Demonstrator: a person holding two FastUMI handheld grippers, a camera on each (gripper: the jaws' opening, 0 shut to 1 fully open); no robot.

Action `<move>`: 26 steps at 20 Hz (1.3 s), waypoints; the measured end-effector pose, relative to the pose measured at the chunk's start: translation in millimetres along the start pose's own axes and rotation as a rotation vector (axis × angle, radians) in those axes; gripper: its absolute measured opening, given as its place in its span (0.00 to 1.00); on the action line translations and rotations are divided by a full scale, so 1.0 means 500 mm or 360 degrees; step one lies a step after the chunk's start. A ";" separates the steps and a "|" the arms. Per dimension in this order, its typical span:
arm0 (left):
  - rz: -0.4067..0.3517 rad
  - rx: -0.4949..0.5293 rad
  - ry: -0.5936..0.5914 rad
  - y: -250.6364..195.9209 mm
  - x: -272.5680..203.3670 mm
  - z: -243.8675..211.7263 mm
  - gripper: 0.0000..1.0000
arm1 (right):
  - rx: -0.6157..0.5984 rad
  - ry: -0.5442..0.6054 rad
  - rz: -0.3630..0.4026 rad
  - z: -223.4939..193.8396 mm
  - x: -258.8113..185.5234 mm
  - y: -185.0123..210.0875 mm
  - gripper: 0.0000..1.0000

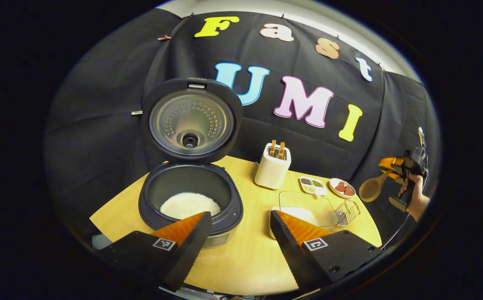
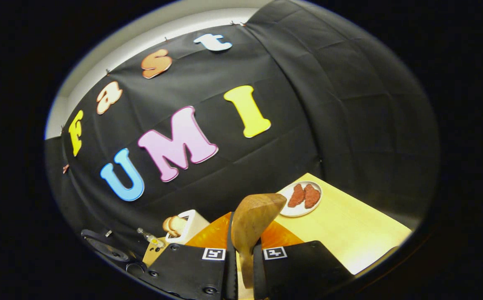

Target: Close the left gripper, press the button to open the rice cooker; take a wooden spoon from the chopstick holder with the right hand, scoop a spoonful of rice and pour it into the rice cooker, then put the wooden spoon back into the chopstick holder.

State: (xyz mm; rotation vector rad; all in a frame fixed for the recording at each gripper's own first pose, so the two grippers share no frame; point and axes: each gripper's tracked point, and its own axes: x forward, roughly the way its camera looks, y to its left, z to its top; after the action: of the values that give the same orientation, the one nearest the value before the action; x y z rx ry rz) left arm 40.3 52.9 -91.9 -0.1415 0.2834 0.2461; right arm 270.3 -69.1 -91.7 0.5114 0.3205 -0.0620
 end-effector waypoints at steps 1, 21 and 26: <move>0.0033 0.0002 -0.0005 0.000 -0.004 0.008 0.95 | 0.0022 0.0010 -0.0036 -0.007 0.013 -0.028 0.18; 0.0256 0.0042 -0.0006 -0.070 -0.032 0.052 0.95 | 0.0220 0.0350 -0.0245 -0.241 0.152 -0.187 0.25; 0.0282 0.0077 -0.0189 -0.035 -0.023 0.158 0.95 | 0.0159 0.0338 -0.0192 -0.224 0.104 -0.175 0.98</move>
State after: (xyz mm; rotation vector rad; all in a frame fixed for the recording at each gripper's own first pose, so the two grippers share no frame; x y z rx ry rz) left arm 54.6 47.1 -11.8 -0.0538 0.1837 0.4213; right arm 275.6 -89.4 -241.5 0.5991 0.5582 -0.1417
